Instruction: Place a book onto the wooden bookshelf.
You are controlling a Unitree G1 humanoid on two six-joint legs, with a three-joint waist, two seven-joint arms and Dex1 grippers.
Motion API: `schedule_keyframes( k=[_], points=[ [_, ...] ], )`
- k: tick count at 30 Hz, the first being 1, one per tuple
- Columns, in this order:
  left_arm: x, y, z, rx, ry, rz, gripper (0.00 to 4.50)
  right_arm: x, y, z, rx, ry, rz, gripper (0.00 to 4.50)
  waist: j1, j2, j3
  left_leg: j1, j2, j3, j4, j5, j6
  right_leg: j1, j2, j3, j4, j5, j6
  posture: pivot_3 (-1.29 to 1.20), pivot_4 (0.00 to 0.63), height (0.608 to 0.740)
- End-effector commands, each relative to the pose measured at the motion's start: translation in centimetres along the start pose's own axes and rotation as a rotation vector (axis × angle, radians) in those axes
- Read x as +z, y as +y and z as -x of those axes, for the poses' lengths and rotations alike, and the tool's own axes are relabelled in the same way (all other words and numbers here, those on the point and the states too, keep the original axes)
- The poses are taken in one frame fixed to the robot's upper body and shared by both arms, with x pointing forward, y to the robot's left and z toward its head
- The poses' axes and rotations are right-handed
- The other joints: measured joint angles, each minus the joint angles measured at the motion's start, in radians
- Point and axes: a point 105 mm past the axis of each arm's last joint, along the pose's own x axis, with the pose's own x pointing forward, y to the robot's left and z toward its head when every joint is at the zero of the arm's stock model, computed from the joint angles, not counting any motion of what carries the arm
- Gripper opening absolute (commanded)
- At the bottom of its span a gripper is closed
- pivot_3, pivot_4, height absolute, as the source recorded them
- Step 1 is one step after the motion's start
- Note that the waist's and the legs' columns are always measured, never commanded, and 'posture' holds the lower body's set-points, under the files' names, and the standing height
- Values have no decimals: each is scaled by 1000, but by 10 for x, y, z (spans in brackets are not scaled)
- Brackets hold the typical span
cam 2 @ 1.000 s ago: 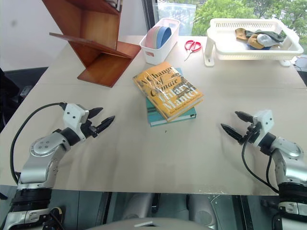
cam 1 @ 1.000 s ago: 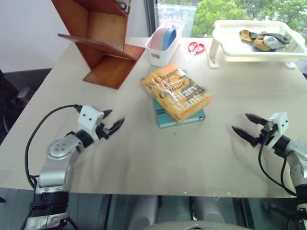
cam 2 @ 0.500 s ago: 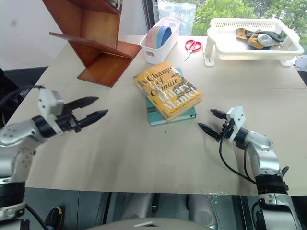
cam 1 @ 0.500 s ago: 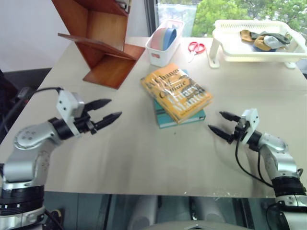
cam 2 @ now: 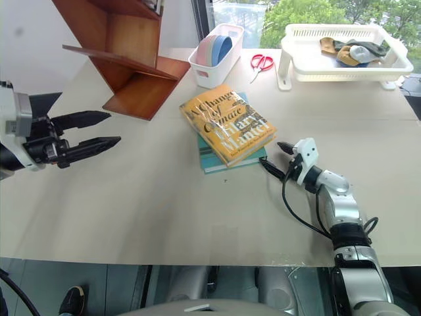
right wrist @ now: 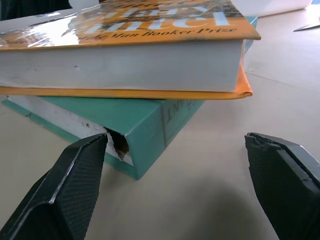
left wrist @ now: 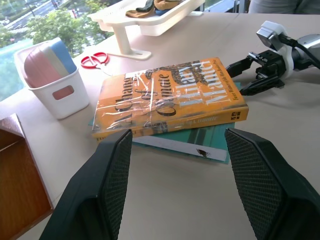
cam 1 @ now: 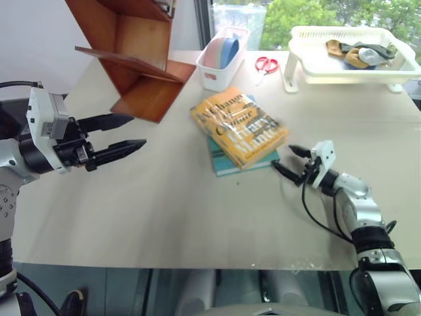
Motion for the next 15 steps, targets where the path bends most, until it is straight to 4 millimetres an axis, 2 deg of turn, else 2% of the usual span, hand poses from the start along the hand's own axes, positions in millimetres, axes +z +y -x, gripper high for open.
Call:
schedule_keyframes(
  k=[1,5,10,15],
  points=[
    [13,2,3,8,-14,-53,3118,6,-10,-4,-71,-25,28,4500,0,0,0,0,0,0,0,0,0,0,0,0,0,0,0,0,150,740],
    [11,2,2,7,-12,-54,3118,6,-20,-5,-163,-27,60,4500,1,0,0,0,1,1,0,0,0,0,1,2,0,0,0,0,150,740],
    [6,0,-2,-1,-12,-46,3118,-5,-8,-17,-247,-12,79,4500,-2,-3,-2,1,2,3,0,0,0,-1,2,4,1,0,0,0,150,740],
    [4,-1,-5,-6,-13,-39,3118,-2,-16,-17,-389,-39,64,4500,-6,-4,-3,3,8,6,0,0,-1,-1,8,7,1,3,-4,0,150,740]
  ],
)
